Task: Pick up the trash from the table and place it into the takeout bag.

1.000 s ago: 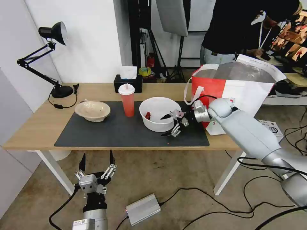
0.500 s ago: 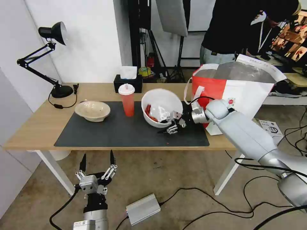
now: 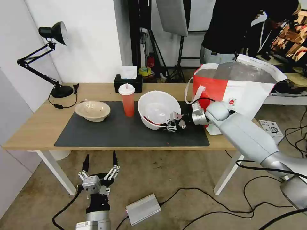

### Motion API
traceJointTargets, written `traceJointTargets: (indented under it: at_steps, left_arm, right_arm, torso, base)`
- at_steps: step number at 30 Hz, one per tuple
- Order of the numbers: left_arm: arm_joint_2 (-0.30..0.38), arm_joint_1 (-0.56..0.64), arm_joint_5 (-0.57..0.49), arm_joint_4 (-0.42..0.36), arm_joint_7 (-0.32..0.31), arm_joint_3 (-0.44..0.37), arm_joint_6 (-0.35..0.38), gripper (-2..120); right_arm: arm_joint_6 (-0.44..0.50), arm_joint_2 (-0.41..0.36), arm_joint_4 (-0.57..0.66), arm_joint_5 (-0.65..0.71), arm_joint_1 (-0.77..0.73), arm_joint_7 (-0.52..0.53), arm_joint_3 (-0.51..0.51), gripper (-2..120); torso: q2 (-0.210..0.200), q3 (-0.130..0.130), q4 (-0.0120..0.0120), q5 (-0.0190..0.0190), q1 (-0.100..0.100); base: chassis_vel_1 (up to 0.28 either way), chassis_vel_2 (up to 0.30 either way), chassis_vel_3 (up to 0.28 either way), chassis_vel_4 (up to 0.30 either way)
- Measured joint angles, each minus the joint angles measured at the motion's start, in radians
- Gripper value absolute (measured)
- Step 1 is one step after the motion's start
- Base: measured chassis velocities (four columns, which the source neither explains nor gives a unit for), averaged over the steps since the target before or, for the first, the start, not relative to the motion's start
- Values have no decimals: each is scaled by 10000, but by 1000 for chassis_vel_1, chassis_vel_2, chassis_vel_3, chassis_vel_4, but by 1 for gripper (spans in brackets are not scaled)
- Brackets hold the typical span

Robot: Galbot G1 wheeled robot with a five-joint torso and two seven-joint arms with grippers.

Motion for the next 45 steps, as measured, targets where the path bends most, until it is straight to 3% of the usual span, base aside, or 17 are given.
traceJointTargets:
  at_steps: [12,16,45]
  left_arm:
    - [-6,81,125,-11,0,152,-61,100]
    - [-8,86,139,29,-3,191,-81,100]
    - [-1,51,183,-178,-249,17,-38,100]
  right_arm:
    - [37,-115,137,117,-52,222,-37,8]
    - [61,-157,145,120,-72,200,-2,0]
    - [312,-1052,1218,1022,-145,143,902,0]
  torso:
    - [0,0,-1,0,-1]
    - [2,-1,-1,-1,0]
    - [1,-1,-1,-1,0]
  base:
    - [0,0,0,0]
    - [0,0,0,0]
    - [0,0,0,0]
